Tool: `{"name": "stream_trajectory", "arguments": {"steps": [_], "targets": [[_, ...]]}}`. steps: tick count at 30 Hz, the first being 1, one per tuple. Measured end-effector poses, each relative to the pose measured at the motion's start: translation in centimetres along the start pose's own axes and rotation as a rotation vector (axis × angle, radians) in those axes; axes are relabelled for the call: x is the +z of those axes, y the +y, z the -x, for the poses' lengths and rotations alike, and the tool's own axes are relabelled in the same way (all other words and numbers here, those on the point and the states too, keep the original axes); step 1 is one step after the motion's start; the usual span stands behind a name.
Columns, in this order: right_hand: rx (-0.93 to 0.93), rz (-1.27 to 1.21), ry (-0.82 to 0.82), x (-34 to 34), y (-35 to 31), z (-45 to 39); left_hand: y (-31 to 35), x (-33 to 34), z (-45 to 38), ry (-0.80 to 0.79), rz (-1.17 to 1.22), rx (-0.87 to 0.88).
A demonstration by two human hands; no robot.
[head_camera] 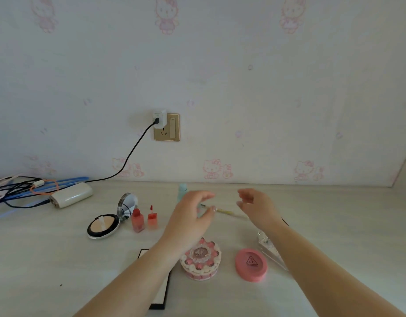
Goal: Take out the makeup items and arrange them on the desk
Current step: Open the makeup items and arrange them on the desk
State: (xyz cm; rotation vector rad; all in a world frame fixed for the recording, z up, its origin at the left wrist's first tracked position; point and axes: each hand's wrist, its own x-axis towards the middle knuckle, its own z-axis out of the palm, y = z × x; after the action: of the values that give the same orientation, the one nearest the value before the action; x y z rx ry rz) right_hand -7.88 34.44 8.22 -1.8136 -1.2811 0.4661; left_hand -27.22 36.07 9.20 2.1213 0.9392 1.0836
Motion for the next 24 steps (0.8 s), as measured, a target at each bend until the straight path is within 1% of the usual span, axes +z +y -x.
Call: {"name": "stream_trajectory", "arguments": {"steps": [3, 5, 8, 12, 15, 17, 20, 22, 24], "targets": [[0.026, 0.268, -0.162, 0.2, 1.1, -0.9, -1.3, 2.2, -1.6, -0.135, -0.183, 0.018], [0.022, 0.454, -0.204, 0.7, 1.8, -1.7, -1.8, 3.5, -2.7, -0.185, -0.243, -0.008], [-0.005, 0.630, -0.203, 1.4, 2.3, -2.7, -2.4, 5.0, -4.5, -0.234, -0.313, -0.045], [-0.083, 0.822, -0.190, 2.0, 2.5, -3.3, -3.0, 6.2, -5.7, -0.308, -0.397, -0.022], [-0.116, 0.891, -0.170, 2.3, 2.9, -3.4, -3.5, 6.9, -5.9, -0.337, -0.410, 0.003], [-0.126, 0.874, -0.154, 2.2, 3.0, -3.4, -3.7, 7.2, -5.8, -0.352, -0.418, 0.026], [-0.086, 0.692, -0.107, 0.9, 2.6, -2.9, -3.4, 7.6, -5.9, -0.366, -0.428, 0.096], [-0.072, 0.506, -0.056, -0.8, 2.1, -2.2, -2.7, 7.7, -6.2, -0.316, -0.392, 0.149], [-0.067, 0.285, 0.003, -2.8, 1.5, -1.4, -1.6, 7.7, -6.5, -0.206, -0.377, 0.217]]}}
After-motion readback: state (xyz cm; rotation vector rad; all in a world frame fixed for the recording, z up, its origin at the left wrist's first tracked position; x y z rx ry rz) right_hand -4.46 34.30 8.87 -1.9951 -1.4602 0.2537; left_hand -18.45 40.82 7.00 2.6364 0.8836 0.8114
